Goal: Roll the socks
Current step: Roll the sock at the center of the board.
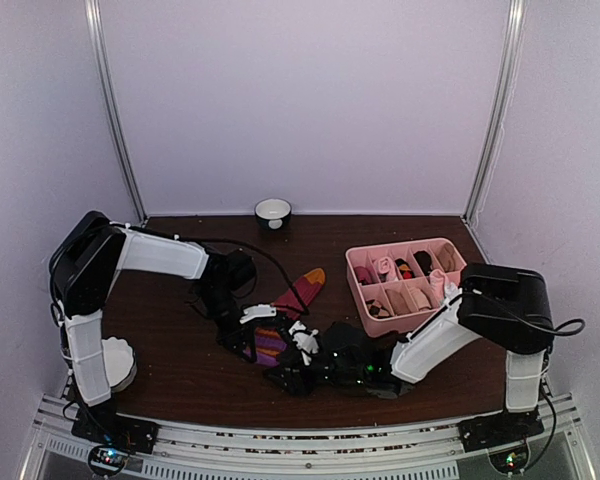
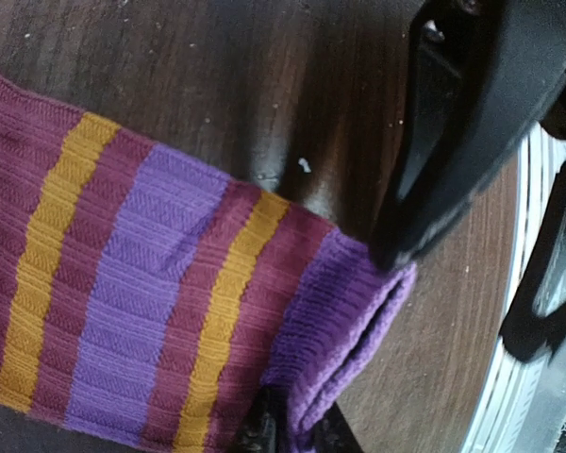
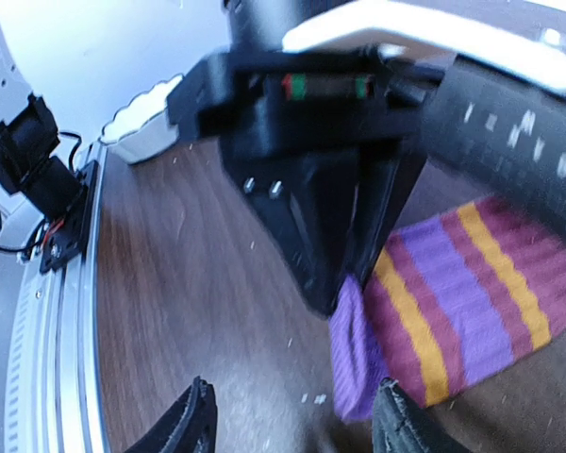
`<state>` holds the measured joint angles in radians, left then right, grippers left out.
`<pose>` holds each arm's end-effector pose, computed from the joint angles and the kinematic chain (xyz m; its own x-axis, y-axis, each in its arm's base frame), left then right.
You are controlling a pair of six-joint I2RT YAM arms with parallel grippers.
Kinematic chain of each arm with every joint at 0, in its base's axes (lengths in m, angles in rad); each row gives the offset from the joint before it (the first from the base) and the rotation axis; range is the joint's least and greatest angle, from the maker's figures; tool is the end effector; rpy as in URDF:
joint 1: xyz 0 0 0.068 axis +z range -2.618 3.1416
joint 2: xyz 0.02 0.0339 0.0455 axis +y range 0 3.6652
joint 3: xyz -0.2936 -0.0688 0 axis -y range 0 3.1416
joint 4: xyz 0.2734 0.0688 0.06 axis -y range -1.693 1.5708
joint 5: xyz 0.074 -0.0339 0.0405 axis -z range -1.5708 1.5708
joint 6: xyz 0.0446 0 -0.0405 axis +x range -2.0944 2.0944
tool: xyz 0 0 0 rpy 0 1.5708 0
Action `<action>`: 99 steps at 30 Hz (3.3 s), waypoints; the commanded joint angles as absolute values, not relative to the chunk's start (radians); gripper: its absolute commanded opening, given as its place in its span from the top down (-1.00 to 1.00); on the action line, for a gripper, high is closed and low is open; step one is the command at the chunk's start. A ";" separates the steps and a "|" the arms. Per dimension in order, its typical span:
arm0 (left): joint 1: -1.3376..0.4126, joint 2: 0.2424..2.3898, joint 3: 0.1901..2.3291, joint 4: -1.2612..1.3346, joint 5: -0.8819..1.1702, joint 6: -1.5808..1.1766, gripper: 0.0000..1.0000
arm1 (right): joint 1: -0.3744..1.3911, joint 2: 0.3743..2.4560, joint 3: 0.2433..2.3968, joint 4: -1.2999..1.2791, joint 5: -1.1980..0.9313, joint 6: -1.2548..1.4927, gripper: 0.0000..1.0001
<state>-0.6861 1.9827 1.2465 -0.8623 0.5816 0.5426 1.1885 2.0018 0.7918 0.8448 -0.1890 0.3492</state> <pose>0.2764 -0.2580 0.1322 -0.3951 0.8811 -0.2598 0.8426 0.2349 -0.4846 0.1434 0.3792 0.1036 -0.4594 -0.2417 -0.8547 -0.8722 0.3047 0.3826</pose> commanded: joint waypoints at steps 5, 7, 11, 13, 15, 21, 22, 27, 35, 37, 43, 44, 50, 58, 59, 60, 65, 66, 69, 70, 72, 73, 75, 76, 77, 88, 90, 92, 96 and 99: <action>-0.693 1.956 1.220 -0.858 0.586 0.550 0.60 | 1.147 2.059 0.883 0.808 -0.284 0.391 0.10; -0.693 1.937 1.209 -0.858 0.597 0.556 0.58 | 1.142 2.072 0.893 0.819 -0.306 0.407 0.21; -0.692 1.907 1.194 -0.858 0.613 0.571 0.57 | 1.136 2.106 0.920 0.823 -0.352 0.435 0.34; -0.692 1.907 1.192 -0.856 0.612 0.573 0.58 | 1.136 2.116 0.919 0.844 -0.374 0.441 0.39; -0.692 1.920 1.195 -0.856 0.604 0.574 0.61 | 1.136 2.122 0.922 0.842 -0.381 0.445 0.41; -0.692 1.939 1.217 -0.862 0.605 0.570 0.64 | 1.135 2.123 0.905 0.844 -0.366 0.435 0.39; -0.692 1.940 1.219 -0.868 0.610 0.575 0.64 | 1.136 2.120 0.905 0.836 -0.353 0.431 0.43; -0.691 1.930 1.219 -0.880 0.611 0.587 0.63 | 1.136 2.115 0.905 0.841 -0.331 0.423 0.77; -0.692 1.896 1.207 -0.882 0.592 0.600 0.54 | 1.130 2.142 0.950 0.765 -0.338 0.456 1.00; -0.691 1.879 1.205 -0.881 0.577 0.600 0.42 | 1.119 2.149 0.960 0.734 -0.352 0.484 1.00; -0.675 1.702 1.136 -0.798 0.528 0.610 0.14 | 1.081 2.135 0.926 0.723 -0.429 0.582 1.00; -0.675 1.664 1.130 -0.790 0.504 0.611 0.12 | 1.079 2.129 0.920 0.716 -0.437 0.583 1.00; -0.613 1.539 1.092 -0.692 0.210 0.548 -0.56 | 1.077 2.118 0.920 0.657 -0.479 0.592 1.00; -0.418 1.544 1.139 -0.801 0.508 0.697 -0.95 | 1.067 2.116 0.959 0.523 -0.486 0.642 1.00; -0.454 1.514 1.107 -0.786 0.516 0.723 -0.87 | 1.067 2.113 0.969 0.501 -0.499 0.649 1.00; -0.488 1.492 1.076 -0.777 0.521 0.754 -0.77 | 1.065 2.108 0.972 0.494 -0.506 0.658 1.00; -0.657 1.509 0.992 -0.724 0.468 0.789 -0.52 | 1.066 2.073 0.974 0.467 -0.527 0.686 1.00; -0.672 1.525 0.990 -0.712 0.469 0.782 -0.48 | 1.065 2.070 0.979 0.451 -0.524 0.686 1.00; -0.690 1.568 0.986 -0.684 0.485 0.761 -0.23 | 1.066 2.069 1.001 0.408 -0.521 0.702 1.00; -0.695 1.582 0.984 -0.671 0.486 0.752 -0.13 | 1.066 2.073 1.008 0.401 -0.523 0.711 1.00; -0.711 1.610 0.999 -0.664 0.471 0.733 -0.02 | 1.065 2.081 1.019 0.395 -0.525 0.734 1.00; -0.719 1.621 1.002 -0.662 0.461 0.723 -0.01 | 1.066 2.086 1.027 0.387 -0.526 0.744 1.00; -0.730 1.636 1.012 -0.664 0.444 0.720 0.00 | 1.065 2.098 1.035 0.389 -0.527 0.774 1.00; -0.733 1.641 1.014 -0.664 0.439 0.717 0.00 | 1.066 2.101 1.035 0.402 -0.532 0.792 1.00; -0.736 1.645 1.014 -0.657 0.425 0.711 0.01 | 1.065 2.106 1.034 0.419 -0.538 0.814 1.00; -0.808 1.720 1.046 -0.651 0.313 0.673 0.22 | 1.054 2.119 1.002 0.463 -0.552 0.904 1.00; -0.808 1.729 1.071 -0.658 0.332 0.662 0.31 | 1.051 2.114 1.001 0.442 -0.556 0.895 1.00; -0.811 1.729 1.092 -0.657 0.364 0.650 0.32 | 1.046 2.103 1.002 0.404 -0.556 0.878 1.00; -0.824 1.753 1.123 -0.657 0.399 0.633 0.37 | 1.033 2.079 0.995 0.347 -0.561 0.843 1.00; -0.827 1.780 1.123 -0.657 0.424 0.624 0.48 | 1.025 2.065 1.002 0.285 -0.561 0.809 1.00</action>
